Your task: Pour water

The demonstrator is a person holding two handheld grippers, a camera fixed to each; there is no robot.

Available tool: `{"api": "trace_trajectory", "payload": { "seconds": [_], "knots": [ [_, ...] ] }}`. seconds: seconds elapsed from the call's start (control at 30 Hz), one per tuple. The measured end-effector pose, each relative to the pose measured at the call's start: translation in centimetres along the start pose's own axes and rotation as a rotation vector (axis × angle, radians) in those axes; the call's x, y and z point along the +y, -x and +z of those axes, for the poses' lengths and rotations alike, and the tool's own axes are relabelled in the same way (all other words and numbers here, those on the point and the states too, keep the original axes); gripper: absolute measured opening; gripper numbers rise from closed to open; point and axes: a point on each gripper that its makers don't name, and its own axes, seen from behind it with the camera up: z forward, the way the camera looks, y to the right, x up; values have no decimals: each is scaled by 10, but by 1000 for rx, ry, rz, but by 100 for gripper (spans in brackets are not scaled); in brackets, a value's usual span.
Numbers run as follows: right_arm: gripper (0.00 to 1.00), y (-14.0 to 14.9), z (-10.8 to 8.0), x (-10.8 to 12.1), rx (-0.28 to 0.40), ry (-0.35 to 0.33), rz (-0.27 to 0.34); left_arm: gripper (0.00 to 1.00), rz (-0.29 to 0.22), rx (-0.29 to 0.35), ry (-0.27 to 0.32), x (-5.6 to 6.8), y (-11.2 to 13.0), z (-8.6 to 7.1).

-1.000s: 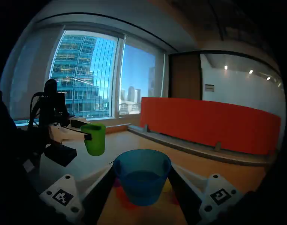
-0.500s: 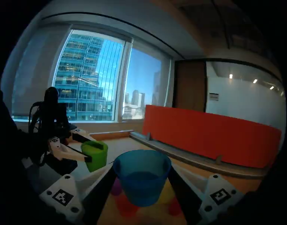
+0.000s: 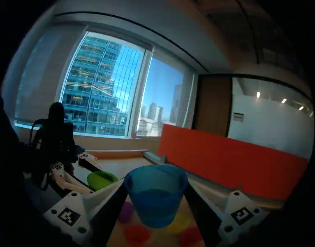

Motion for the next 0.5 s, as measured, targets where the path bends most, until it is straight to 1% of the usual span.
{"api": "trace_trajectory", "payload": {
  "seconds": [0.17, 0.5],
  "knots": [
    [91, -6, 4, 0, -2, -3, -53, 88, -2, -6, 12, 5, 1, 3],
    [91, -16, 13, -1, -13, -6, -181, 88, -1, -1, 25, 13, 0, 11]
  ]
}}
